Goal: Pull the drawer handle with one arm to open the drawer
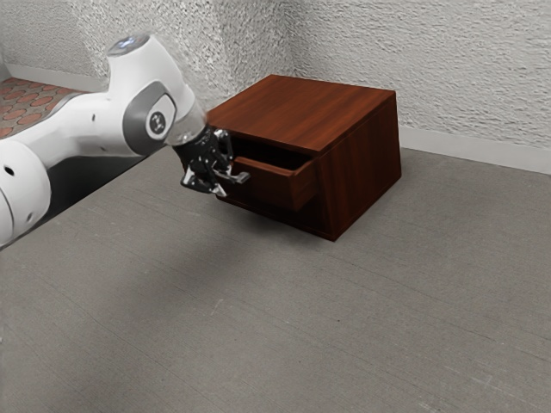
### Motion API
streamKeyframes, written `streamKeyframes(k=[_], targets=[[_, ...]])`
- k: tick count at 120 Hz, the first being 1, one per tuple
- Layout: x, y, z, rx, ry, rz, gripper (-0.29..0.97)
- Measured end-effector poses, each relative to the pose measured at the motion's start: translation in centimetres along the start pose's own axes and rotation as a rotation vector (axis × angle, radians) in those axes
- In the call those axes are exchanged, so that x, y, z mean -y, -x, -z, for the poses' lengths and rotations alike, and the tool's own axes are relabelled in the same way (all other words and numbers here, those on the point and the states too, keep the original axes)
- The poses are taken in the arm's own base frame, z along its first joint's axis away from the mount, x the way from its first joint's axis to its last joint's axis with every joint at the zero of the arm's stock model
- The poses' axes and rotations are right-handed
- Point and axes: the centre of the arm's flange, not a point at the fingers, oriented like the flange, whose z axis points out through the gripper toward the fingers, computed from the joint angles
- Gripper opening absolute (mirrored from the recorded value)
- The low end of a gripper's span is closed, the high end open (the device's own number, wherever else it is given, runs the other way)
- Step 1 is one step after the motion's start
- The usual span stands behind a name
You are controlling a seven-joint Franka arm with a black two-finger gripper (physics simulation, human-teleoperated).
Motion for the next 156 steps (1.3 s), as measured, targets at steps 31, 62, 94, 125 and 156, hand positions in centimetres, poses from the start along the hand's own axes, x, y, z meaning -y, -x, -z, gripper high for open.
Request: streamKeyframes(k=[31,62,94,125,156], targets=[[1.6,-0.5,1.2,-0.006,0.009,0.009,0.18],[4.2,-0.4,3.1,-0.008,0.019,0.015,0.2],[7.2,-0.6,3.2,0.004,0.013,0.038,0.21],[9.3,-0.8,4.7,-0.001,0.029,0.05,0.21],[12.0,-1.1,5.4,-0.002,0.021,0.071,0.21]])
